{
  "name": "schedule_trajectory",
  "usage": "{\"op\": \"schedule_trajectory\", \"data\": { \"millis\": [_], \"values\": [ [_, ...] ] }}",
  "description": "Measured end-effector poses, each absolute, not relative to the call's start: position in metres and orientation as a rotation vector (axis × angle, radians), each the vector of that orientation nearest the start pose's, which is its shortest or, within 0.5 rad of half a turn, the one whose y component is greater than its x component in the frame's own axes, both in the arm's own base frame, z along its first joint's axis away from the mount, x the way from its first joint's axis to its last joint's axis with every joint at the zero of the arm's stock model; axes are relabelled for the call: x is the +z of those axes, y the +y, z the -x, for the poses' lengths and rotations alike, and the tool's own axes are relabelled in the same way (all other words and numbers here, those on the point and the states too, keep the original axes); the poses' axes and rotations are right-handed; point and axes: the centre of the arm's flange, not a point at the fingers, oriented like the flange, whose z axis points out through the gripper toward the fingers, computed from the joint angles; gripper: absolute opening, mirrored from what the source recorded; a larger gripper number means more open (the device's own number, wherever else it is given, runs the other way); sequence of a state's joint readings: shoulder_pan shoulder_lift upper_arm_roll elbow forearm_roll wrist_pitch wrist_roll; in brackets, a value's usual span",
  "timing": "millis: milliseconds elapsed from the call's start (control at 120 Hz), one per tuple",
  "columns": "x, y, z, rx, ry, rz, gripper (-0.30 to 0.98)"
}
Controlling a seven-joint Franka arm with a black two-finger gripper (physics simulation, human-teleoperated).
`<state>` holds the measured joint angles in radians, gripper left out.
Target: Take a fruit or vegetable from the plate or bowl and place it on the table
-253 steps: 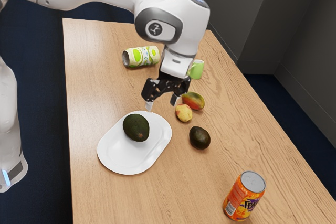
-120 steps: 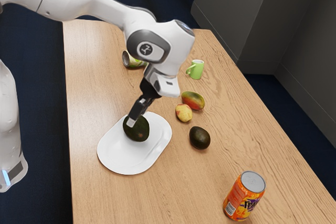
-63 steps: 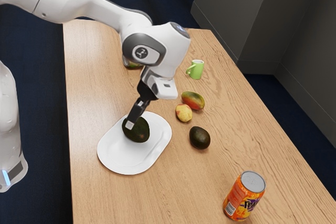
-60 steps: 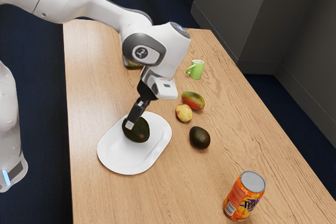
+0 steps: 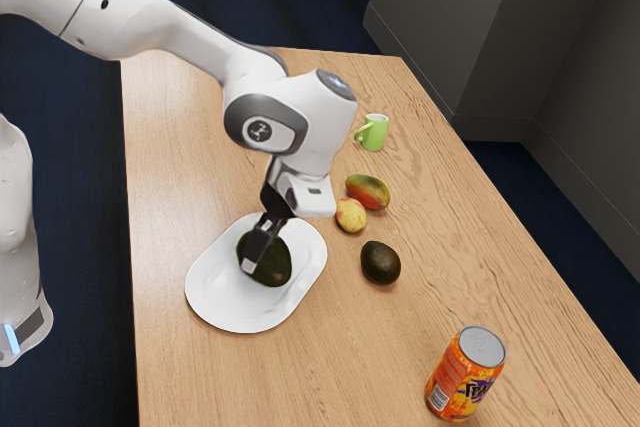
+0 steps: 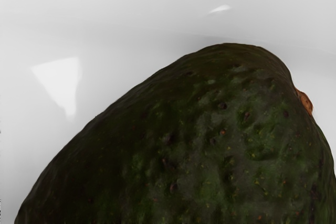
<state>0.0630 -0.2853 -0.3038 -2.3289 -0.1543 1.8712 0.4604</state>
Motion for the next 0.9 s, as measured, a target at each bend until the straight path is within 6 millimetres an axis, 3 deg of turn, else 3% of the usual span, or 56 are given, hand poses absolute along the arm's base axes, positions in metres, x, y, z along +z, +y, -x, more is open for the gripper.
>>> {"op": "schedule_trajectory", "data": {
  "millis": [292,483,642,742,808,900],
  "values": [
    [0.428,-0.121,-0.427,0.204,0.972,3.042,0.39],
    [0.442,-0.121,-0.434,0.139,0.967,3.034,0.44],
    [0.484,-0.178,-0.434,0.004,1.141,2.958,0.43],
    [0.495,-0.207,-0.428,-0.032,1.223,2.911,0.35],
    [0.501,-0.229,-0.421,-0.054,1.281,2.871,0.40],
    [0.502,-0.250,-0.412,-0.066,1.342,2.828,0.28]
  ]
}}
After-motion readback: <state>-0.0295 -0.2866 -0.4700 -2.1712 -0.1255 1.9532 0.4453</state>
